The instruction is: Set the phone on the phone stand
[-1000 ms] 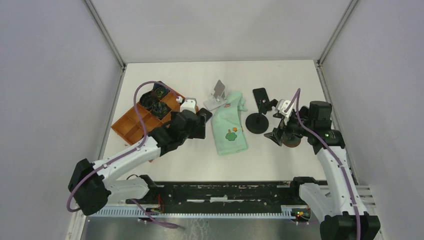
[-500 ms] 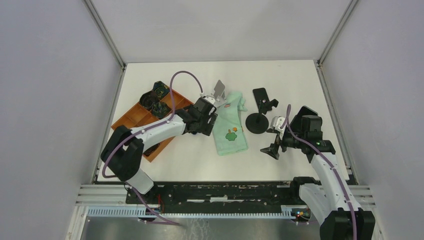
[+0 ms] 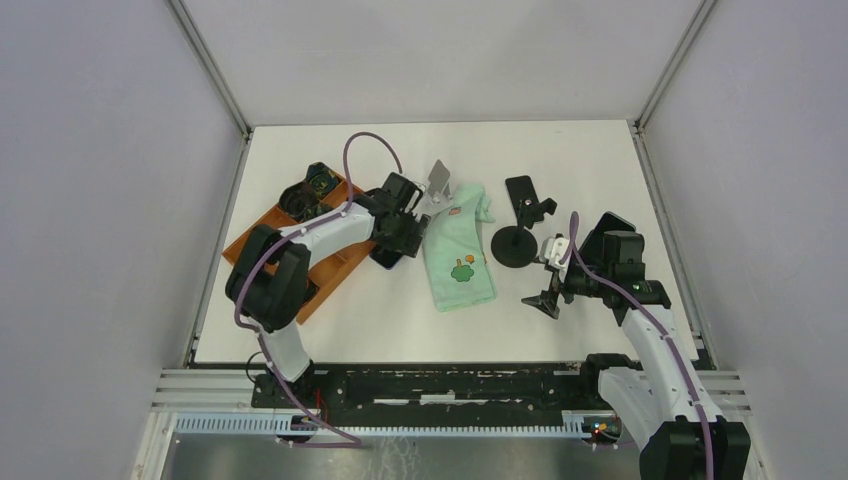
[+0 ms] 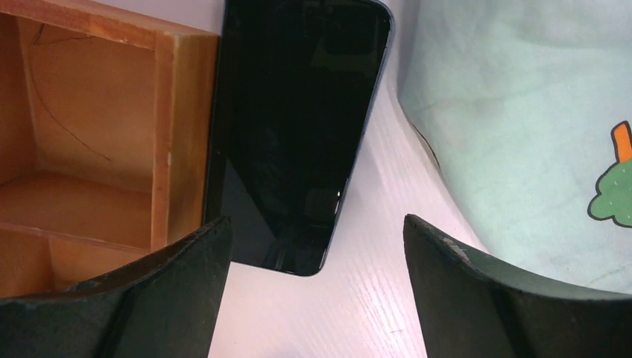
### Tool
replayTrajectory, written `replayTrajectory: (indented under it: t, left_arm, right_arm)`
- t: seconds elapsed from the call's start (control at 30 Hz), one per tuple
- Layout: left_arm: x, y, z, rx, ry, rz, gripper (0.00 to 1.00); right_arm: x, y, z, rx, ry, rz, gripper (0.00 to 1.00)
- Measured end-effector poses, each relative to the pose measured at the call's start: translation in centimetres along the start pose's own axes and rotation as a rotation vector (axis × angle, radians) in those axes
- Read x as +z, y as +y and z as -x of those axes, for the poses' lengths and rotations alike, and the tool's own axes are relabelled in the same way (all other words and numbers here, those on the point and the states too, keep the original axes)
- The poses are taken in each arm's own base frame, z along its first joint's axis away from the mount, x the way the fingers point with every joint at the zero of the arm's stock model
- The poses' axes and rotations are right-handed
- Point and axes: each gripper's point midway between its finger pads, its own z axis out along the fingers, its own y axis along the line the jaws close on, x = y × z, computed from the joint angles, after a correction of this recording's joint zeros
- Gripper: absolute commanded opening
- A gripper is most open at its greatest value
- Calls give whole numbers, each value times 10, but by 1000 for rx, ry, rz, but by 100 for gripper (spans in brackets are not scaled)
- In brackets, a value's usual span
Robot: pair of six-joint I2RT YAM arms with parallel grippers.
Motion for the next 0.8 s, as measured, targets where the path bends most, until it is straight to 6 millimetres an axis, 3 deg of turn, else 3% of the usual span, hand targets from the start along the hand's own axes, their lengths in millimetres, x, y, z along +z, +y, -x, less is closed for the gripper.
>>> replayTrajectory:
  t: [0.27,0.57,0.8]
  left_arm:
    - [12,17,5,-61,34,-41,94]
    - [19,44,10,-92,30,44,92]
    - [19,33,11,-61,32,-50,92]
  right_arm:
    - [0,1,-1,-8,3,4,98]
    - [-1,3,-1,-10,6,8,98]
    - [-1,3,-1,-10,6,7,98]
